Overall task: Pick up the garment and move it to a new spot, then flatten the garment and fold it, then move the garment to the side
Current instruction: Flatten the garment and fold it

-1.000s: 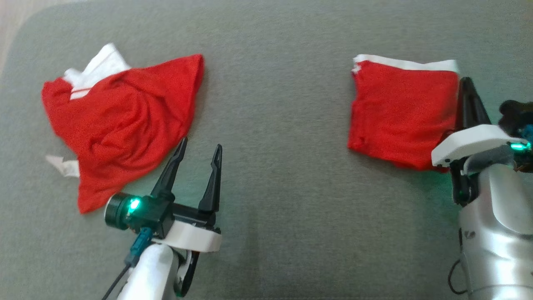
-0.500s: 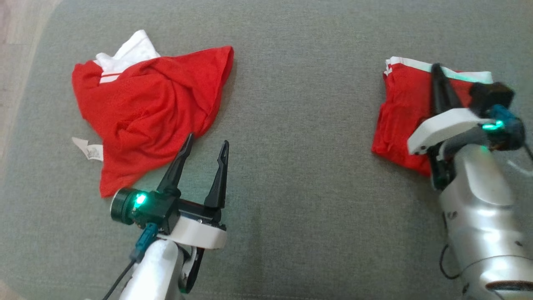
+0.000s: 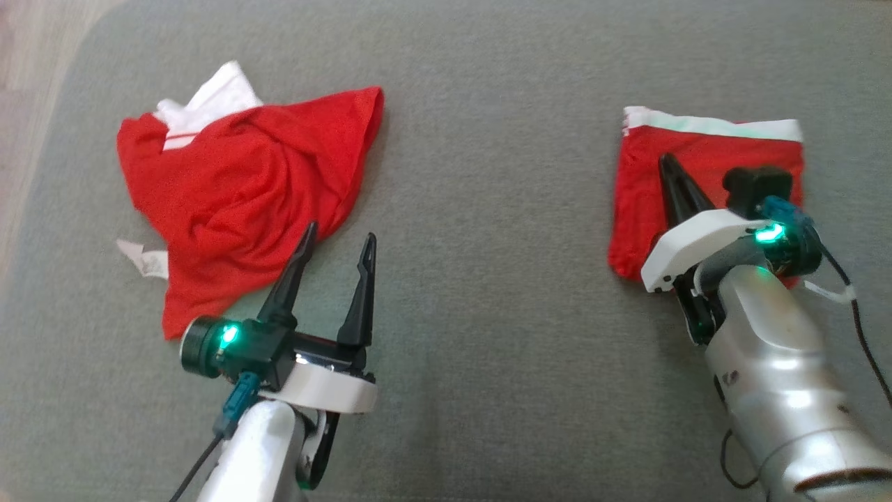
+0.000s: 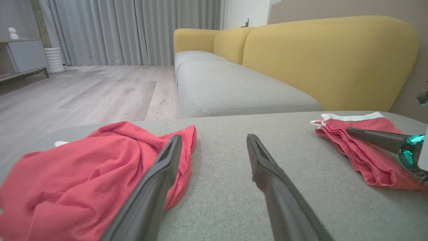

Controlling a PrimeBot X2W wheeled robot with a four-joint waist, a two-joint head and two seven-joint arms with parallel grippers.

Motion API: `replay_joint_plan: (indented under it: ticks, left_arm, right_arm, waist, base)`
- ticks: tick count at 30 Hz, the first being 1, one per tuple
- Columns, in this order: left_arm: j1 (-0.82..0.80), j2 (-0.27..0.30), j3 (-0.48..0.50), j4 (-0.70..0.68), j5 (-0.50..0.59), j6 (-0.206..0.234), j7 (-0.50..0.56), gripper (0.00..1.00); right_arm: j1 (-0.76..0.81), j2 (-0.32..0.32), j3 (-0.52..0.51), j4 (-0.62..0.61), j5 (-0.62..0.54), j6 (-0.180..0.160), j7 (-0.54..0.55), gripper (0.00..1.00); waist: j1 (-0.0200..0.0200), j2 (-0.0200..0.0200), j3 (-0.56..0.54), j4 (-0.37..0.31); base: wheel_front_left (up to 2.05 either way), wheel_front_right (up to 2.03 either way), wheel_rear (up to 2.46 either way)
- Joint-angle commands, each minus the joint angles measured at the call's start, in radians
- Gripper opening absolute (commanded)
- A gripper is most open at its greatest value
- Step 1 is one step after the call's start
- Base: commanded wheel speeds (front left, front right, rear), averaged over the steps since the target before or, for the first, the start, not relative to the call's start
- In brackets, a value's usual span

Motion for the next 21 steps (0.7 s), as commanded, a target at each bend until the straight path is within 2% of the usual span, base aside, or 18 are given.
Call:
replay_joint_plan:
  ticks: [1,4,6,7,8,14,21]
  left_arm:
    - [-0.020,0.001,0.038,-0.036,-0.002,0.004,-0.005,1.00]
    - [-0.009,0.001,0.051,-0.050,-0.004,0.005,-0.005,1.00]
    - [0.005,0.001,0.063,-0.054,0.000,0.005,-0.005,1.00]
    - [0.011,0.001,0.067,-0.053,0.001,0.004,-0.005,1.00]
    - [0.017,0.001,0.070,-0.053,0.003,0.004,-0.005,1.00]
    - [0.052,0.001,0.088,-0.050,-0.002,0.002,-0.005,1.00]
    - [0.077,0.001,0.094,-0.044,-0.007,-0.001,-0.005,1.00]
  right_arm:
    - [0.009,0.016,0.028,-0.051,0.029,0.003,-0.017,0.00]
    - [0.055,0.016,0.020,-0.158,0.053,0.003,-0.022,0.00]
    - [0.138,0.016,-0.017,-0.302,0.064,0.003,-0.022,0.00]
    - [0.170,0.016,-0.030,-0.349,0.060,0.003,-0.022,0.67]
    - [0.203,0.016,-0.041,-0.391,0.059,0.003,-0.022,1.00]
    - [0.402,0.016,-0.072,-0.572,0.050,0.003,-0.022,1.00]
    - [0.513,0.016,-0.066,-0.629,0.059,0.003,-0.022,1.00]
  waist:
    - [0.0000,0.0000,-0.023,-0.021]
    - [0.0000,0.0000,-0.048,-0.051]
    - [0.0000,0.0000,-0.076,-0.083]
    - [0.0000,0.0000,-0.085,-0.094]
    - [0.0000,0.0000,-0.095,-0.105]
    - [0.0000,0.0000,-0.138,-0.155]
    - [0.0000,0.0000,-0.151,-0.177]
  base:
    - [0.00,0.00,0.00]
    - [0.00,0.00,0.00]
    - [0.00,0.00,0.00]
    - [0.00,0.00,0.00]
    - [0.00,0.00,0.00]
    - [0.00,0.00,0.00]
    - [0.00,0.00,0.00]
